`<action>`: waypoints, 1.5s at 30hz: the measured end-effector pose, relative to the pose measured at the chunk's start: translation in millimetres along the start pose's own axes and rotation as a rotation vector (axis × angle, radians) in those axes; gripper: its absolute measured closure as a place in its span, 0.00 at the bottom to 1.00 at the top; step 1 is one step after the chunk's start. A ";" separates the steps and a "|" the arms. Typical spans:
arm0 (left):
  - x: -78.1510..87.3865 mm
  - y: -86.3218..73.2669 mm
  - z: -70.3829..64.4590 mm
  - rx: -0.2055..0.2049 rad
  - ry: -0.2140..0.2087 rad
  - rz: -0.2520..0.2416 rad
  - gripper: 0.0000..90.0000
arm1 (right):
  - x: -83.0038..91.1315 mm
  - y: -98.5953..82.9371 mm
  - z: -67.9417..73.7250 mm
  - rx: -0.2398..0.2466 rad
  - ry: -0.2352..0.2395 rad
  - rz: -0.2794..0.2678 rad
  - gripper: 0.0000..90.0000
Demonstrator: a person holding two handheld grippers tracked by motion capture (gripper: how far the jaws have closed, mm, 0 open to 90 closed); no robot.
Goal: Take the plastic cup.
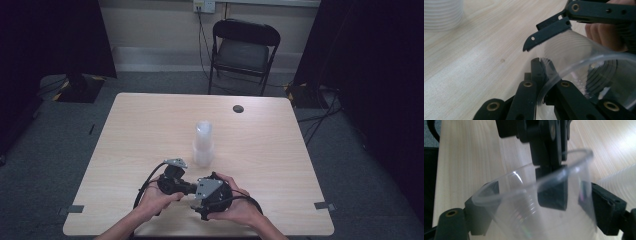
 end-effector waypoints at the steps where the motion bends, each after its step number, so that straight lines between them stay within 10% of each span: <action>1: -0.7 -0.2 -0.2 0.005 0.000 0.002 0.99 | 0.4 1.2 0.6 0.004 0.000 -0.007 0.21; 19: -1.2 -1.6 -3.7 0.010 -0.002 0.029 0.98 | 9.6 12.5 1.5 -0.055 0.009 -0.081 0.30; 45: 8.5 0.8 0.1 0.000 0.055 -0.103 0.84 | 10.6 9.2 -10.7 -0.148 -0.014 -0.094 0.34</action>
Point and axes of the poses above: each handheld gripper's, and its own axes: x roughly backward along the jaws, y roughly out of its top, z roughly to its left, the point moved 5 cm from there along -x, roughly forward along the jaws, and after that the axes turned 6 degrees about -z, right-handed, at the moved point
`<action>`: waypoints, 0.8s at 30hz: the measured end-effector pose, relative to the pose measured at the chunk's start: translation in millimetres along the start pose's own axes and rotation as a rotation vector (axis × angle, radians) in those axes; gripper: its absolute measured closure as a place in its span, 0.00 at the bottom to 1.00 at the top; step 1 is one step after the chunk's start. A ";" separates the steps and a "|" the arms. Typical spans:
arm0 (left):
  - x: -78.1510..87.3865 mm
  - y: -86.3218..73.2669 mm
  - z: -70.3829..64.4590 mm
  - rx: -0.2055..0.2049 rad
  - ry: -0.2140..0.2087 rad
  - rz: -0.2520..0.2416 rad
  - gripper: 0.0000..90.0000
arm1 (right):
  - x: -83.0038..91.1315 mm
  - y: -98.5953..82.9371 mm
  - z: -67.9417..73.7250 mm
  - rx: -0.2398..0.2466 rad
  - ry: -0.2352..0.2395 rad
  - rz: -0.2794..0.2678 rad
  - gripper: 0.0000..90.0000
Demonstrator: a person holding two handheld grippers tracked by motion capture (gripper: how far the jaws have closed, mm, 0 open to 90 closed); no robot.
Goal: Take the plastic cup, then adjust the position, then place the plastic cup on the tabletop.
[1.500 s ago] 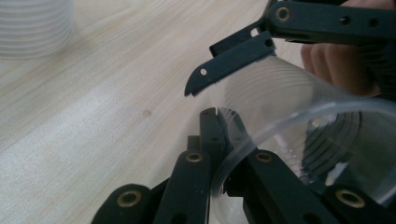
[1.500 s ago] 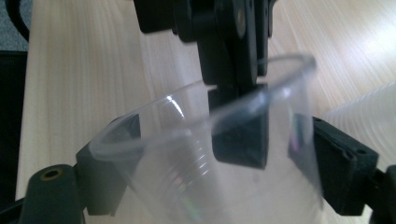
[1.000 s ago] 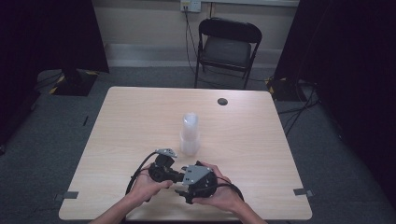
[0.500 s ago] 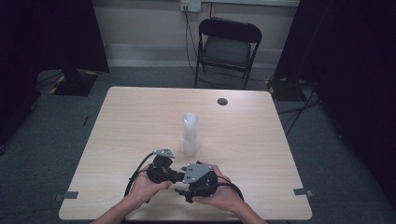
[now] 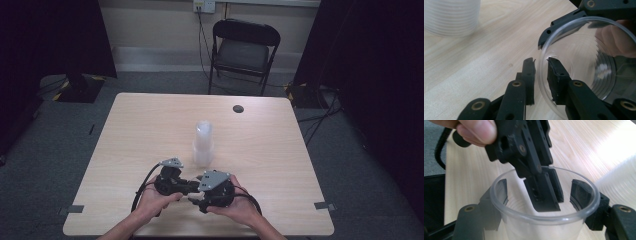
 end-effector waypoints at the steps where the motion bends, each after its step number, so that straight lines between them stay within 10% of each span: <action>1: 0.5 0.4 -0.4 0.000 -0.005 -0.003 0.83 | 0.3 -0.3 -0.9 0.001 -0.006 -0.001 0.34; 24: 9.8 10.3 0.4 -0.055 0.075 -0.155 0.55 | 7.9 -14.3 -24.7 -0.078 -0.094 0.009 0.34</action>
Point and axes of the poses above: each handheld gripper's, and its own axes: x roughly backward along the jaws, y roughly out of its top, z roughly to its left, the point moved 5 cm from there along -x, roughly forward along the jaws, and after that the axes turned 6 degrees about -z, right-handed, at the moved point
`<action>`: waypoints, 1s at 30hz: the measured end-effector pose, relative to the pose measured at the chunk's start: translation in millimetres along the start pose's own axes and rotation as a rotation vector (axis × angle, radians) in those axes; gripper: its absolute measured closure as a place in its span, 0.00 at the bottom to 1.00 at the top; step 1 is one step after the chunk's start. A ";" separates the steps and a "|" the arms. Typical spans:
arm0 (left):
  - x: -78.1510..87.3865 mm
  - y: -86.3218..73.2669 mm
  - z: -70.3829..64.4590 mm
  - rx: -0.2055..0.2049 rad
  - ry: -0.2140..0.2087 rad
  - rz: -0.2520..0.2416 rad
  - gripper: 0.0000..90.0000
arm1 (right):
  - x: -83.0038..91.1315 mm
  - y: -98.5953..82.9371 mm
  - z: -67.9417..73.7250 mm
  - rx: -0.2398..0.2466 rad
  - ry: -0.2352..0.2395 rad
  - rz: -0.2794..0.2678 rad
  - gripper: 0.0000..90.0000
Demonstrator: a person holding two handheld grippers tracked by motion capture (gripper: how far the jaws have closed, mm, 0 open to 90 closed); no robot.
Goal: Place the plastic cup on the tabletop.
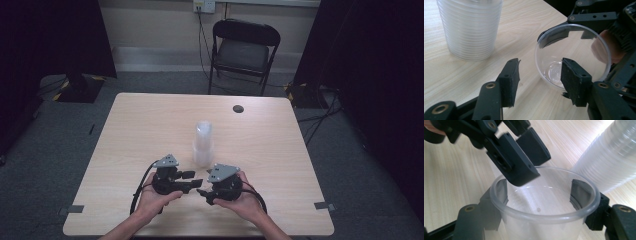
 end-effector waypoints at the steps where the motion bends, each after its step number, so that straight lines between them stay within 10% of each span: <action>1: 0.8 0.5 -0.2 -0.006 0.006 -0.004 0.54 | -0.1 -0.7 -0.8 -0.002 -0.005 0.000 0.34; 30: 6.4 3.1 14.8 -0.049 0.121 -0.026 0.22 | 15.7 -14.0 -37.9 -0.122 -0.102 -0.034 0.34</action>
Point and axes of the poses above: each handheld gripper's, and its own axes: x roughly backward along the jaws, y roughly out of its top, z roughly to its left, the point moved 5 cm from there along -x, roughly forward along the jaws, and after that the axes turned 6 degrees about -z, right-handed, at the moved point
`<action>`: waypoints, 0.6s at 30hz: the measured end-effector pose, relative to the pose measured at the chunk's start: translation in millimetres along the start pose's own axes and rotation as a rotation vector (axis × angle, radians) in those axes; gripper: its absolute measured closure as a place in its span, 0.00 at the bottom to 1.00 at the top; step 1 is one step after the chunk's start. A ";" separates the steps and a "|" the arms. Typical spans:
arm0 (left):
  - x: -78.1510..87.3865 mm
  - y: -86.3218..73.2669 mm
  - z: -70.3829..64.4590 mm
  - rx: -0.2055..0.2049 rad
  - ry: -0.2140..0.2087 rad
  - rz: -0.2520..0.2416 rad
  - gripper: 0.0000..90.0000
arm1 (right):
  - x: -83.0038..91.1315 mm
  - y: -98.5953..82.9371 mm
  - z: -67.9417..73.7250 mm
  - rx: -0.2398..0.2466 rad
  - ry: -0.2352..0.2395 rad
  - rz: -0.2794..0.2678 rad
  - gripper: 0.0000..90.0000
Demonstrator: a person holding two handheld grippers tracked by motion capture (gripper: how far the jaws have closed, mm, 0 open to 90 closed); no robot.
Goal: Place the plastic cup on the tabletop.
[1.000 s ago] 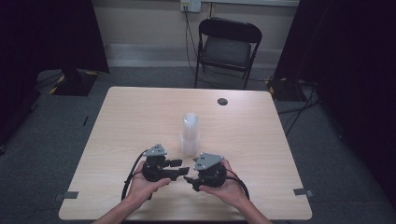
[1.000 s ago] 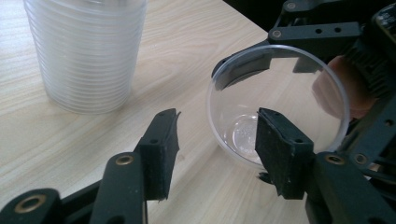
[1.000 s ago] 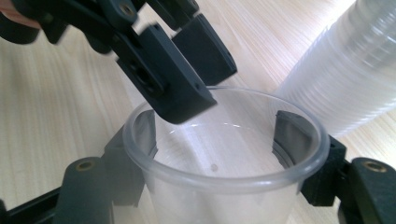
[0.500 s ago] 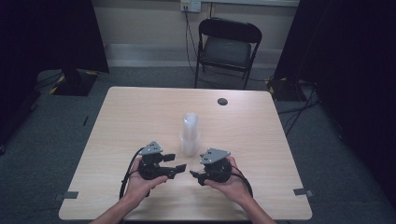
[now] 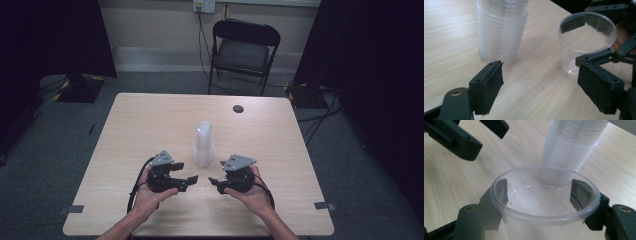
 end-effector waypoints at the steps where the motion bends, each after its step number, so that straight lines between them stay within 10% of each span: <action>1: -0.4 -0.5 0.0 0.001 0.004 0.008 0.22 | 0.8 0.5 -1.5 -0.007 -0.002 -0.007 0.34; 18: -7.0 -8.0 1.7 -0.033 0.026 0.068 0.22 | 14.2 3.5 -30.5 -0.162 -0.035 -0.099 0.33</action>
Point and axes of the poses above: each handheld gripper's, and its own axes: x roughly backward along the jaws, y roughly out of its top, z roughly to its left, the point moved 5 cm from there along -x, roughly forward along the jaws, and after that the axes turned 6 degrees about -z, right-handed, at the moved point
